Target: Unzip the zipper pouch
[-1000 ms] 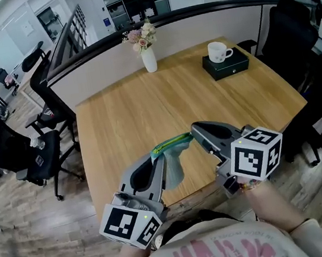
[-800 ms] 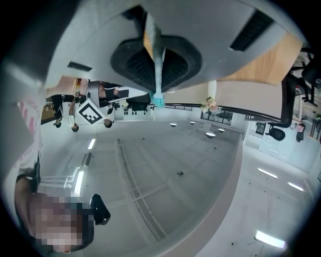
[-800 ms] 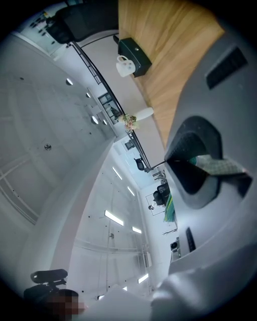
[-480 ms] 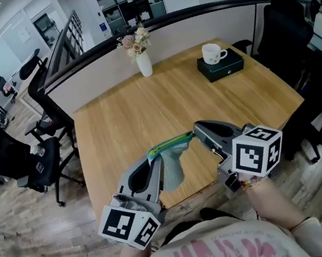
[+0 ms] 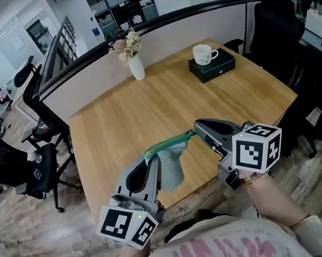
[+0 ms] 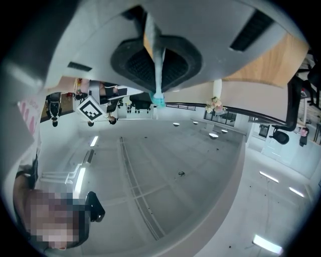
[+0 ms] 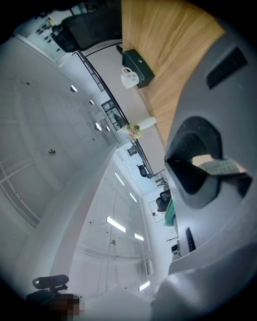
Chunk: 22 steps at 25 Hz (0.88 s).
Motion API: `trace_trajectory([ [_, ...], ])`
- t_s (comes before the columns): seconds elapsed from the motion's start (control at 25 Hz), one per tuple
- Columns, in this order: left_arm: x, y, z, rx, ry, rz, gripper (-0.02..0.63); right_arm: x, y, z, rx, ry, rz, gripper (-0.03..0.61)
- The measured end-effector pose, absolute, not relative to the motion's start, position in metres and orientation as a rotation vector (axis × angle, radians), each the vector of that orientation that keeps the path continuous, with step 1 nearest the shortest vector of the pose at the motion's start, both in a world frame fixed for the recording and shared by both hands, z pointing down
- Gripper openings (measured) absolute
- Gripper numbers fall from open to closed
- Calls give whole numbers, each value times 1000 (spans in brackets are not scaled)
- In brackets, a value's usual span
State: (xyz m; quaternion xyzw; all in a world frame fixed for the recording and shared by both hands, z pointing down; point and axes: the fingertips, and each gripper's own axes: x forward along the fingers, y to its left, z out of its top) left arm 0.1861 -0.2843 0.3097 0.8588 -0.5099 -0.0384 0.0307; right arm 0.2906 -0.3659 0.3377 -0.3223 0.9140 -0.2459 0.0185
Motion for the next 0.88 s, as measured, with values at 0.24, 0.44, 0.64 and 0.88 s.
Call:
trace_trajectory([
  [0.24, 182, -281, 306, 2643, -1571, -152, 8, 297, -364, 342, -1052, 2830, -756, -2],
  [0.44, 177, -280, 305, 2641, -1570, -162, 8, 296, -364, 343, -1070, 2830, -754, -2],
  [0.64, 174, -285, 309, 2633, -1556, -172, 8, 296, -369, 347, -1085, 2833, -760, -2],
  [0.88, 171, -289, 315, 2618, -1540, -167, 8, 292, -374, 357, -1109, 2856, -762, -1],
])
